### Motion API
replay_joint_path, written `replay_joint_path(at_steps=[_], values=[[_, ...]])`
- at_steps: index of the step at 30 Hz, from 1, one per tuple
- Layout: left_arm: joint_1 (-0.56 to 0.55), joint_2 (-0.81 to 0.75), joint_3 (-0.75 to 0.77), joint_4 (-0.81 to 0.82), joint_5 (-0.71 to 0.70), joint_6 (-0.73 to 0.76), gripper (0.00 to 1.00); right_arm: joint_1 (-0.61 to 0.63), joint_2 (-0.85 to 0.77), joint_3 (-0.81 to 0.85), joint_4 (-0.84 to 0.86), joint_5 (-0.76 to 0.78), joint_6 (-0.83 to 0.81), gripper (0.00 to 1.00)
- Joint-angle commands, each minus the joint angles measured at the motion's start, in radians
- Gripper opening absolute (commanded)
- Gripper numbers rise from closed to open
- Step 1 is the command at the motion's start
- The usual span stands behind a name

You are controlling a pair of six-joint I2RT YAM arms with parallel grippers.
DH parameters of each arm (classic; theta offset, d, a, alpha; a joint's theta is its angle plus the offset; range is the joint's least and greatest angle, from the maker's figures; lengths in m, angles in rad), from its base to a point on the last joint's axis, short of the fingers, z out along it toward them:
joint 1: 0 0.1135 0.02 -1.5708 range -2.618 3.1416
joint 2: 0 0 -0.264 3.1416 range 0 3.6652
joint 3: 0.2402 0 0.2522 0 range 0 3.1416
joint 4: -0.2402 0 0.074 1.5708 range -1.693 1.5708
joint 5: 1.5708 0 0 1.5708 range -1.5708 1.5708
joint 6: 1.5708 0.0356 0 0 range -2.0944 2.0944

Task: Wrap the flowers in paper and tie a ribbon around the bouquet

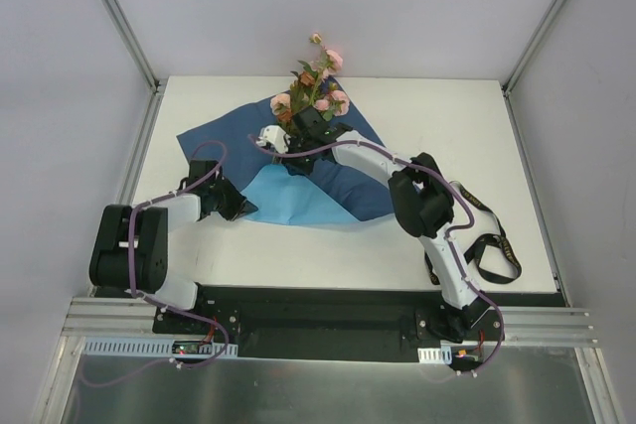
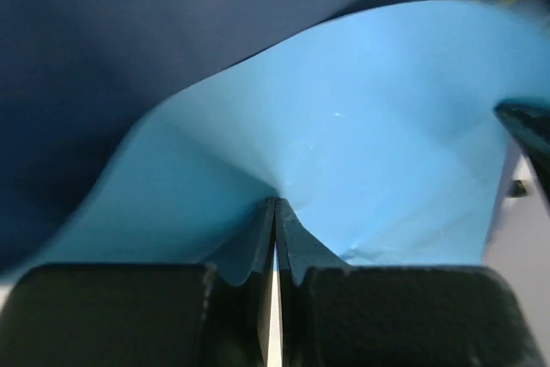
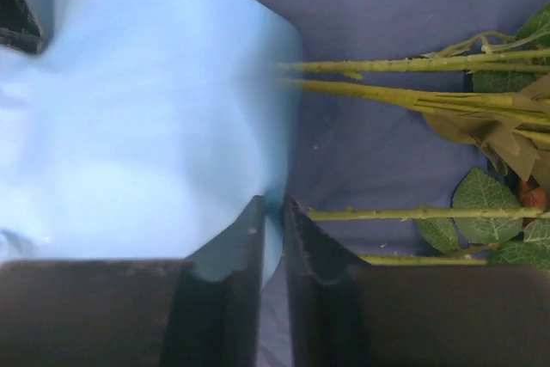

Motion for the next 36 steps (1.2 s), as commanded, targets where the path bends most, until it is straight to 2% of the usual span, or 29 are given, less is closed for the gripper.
replay_joint_path(at_steps=[1, 3, 5, 7, 8, 10, 14, 16, 17, 20, 21, 25, 29, 36], values=[[0.003, 0.084, 0.026, 0.021, -0.035, -0.031, 0.00, -0.006, -0.027, 0.048, 0.004, 0.027, 0.075, 0.27], [0.003, 0.109, 0.020, 0.022, -0.041, -0.041, 0.00, -0.008, -0.056, 0.053, -0.008, 0.148, 0.150, 0.41], [0.003, 0.103, 0.008, 0.021, -0.065, -0.048, 0.00, -0.008, -0.094, 0.050, -0.038, 0.281, 0.313, 0.50], [0.003, 0.090, -0.014, 0.021, -0.081, -0.055, 0.00, -0.009, -0.222, -0.025, -0.054, 0.310, 0.463, 0.58], [0.003, 0.072, -0.019, 0.013, -0.097, -0.055, 0.00, -0.008, -0.272, -0.144, -0.043, 0.296, 0.518, 0.61], [0.003, 0.054, -0.040, 0.012, -0.113, -0.063, 0.00, -0.009, -0.394, -0.250, 0.010, 0.239, 0.614, 0.65], [0.003, 0.034, -0.057, 0.010, -0.127, -0.071, 0.00, -0.002, -0.499, -0.493, 0.127, 0.017, 0.918, 0.73], [0.003, 0.026, -0.066, 0.009, -0.134, -0.089, 0.00, 0.014, -0.518, -0.619, 0.262, -0.006, 0.971, 0.73], [0.001, 0.015, -0.071, 0.009, -0.142, -0.092, 0.00, 0.020, -0.519, -0.640, 0.314, -0.006, 0.985, 0.72], [0.003, -0.003, -0.083, 0.004, -0.162, -0.106, 0.00, 0.025, -0.492, -0.653, 0.368, -0.049, 1.014, 0.60], [0.003, -0.006, -0.086, 0.003, -0.162, -0.110, 0.00, 0.023, -0.464, -0.645, 0.370, -0.049, 1.019, 0.46], [0.003, -0.005, -0.091, 0.001, -0.156, -0.118, 0.00, 0.009, -0.403, -0.639, 0.389, -0.060, 1.056, 0.23], [0.003, 0.006, -0.086, 0.001, -0.142, -0.123, 0.00, -0.002, -0.392, -0.731, 0.391, 0.018, 1.076, 0.15], [0.001, 0.030, -0.094, -0.005, -0.087, -0.146, 0.00, -0.031, -0.482, -0.916, 0.362, 0.193, 1.057, 0.12]])
